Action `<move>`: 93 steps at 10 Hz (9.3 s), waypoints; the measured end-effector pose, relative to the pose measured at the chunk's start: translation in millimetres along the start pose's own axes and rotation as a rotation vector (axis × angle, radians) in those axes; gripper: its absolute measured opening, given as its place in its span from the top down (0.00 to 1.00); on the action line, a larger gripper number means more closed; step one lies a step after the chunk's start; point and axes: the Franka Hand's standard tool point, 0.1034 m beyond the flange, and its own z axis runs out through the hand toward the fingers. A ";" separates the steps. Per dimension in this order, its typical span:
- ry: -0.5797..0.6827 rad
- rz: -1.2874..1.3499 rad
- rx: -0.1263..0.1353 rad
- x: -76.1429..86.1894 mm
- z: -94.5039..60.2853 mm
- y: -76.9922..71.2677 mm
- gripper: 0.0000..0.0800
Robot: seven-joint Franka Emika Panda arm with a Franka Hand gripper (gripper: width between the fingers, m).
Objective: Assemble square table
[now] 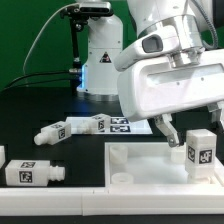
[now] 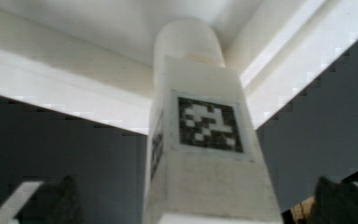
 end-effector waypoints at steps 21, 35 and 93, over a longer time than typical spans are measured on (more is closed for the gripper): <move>-0.401 0.226 0.086 23.5 -8.0 6.2 0.19; -0.421 0.597 -0.038 6.5 16.1 -1.4 0.64; -0.346 1.220 -0.306 18.4 12.8 3.0 0.64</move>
Offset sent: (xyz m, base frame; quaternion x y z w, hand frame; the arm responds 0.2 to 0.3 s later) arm 0.0121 -0.0311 0.0162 -0.0771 -0.0673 0.0379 0.9940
